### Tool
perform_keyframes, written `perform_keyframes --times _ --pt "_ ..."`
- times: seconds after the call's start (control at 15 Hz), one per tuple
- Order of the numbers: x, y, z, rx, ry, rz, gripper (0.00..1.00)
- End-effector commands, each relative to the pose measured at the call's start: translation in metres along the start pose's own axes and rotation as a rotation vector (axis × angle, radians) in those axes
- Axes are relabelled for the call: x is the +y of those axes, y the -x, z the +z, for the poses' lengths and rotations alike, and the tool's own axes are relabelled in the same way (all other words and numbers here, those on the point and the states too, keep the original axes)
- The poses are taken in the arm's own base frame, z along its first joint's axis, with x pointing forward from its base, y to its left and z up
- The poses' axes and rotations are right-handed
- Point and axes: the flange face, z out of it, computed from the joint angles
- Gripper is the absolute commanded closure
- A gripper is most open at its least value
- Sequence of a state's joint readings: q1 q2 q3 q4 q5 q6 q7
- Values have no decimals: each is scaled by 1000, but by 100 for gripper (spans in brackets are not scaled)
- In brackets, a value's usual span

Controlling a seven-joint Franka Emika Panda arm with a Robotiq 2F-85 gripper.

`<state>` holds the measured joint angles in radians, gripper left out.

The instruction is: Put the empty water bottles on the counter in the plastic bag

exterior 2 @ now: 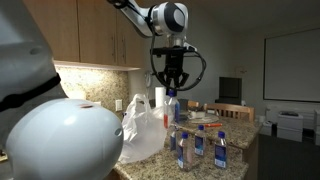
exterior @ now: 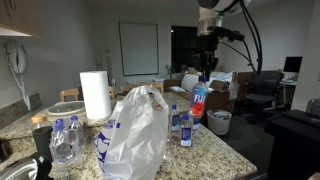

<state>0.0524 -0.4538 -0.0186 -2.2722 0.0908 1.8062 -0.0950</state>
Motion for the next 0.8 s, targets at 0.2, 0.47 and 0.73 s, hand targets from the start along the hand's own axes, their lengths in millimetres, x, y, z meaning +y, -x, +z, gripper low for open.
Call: perform_keyframes --times 0.2,0.47,0.73 --pt "-104 -68 -56 177 -145 -48 85" --pt "-172 -111 -51 220 -182 -46 85" --pt "-189 -145 -12 136 -181 62 86"
